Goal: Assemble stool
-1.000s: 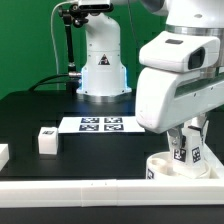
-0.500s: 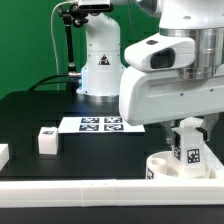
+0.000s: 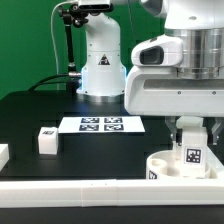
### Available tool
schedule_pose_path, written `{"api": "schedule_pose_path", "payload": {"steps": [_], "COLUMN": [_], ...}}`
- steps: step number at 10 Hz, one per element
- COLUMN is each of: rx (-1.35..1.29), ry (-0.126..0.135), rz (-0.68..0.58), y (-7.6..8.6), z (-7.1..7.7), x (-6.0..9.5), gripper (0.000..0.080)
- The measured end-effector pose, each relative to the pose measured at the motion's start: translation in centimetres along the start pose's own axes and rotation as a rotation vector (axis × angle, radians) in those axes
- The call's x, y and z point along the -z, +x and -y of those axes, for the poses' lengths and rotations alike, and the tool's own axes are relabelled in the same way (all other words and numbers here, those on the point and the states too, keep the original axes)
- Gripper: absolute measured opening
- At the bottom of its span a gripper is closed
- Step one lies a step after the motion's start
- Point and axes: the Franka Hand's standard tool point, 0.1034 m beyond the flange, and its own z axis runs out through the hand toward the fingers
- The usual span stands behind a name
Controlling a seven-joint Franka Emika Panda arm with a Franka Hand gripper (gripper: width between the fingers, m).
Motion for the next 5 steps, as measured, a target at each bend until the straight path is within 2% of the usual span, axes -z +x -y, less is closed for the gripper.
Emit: {"api": "schedule_pose_path", "payload": {"steps": [5], "rx": [-0.301], "ry": [0.008], "rz": [0.005], "y": [-0.14], "z": [0.29], "x": [-0.01], "gripper": [0.0340]}}
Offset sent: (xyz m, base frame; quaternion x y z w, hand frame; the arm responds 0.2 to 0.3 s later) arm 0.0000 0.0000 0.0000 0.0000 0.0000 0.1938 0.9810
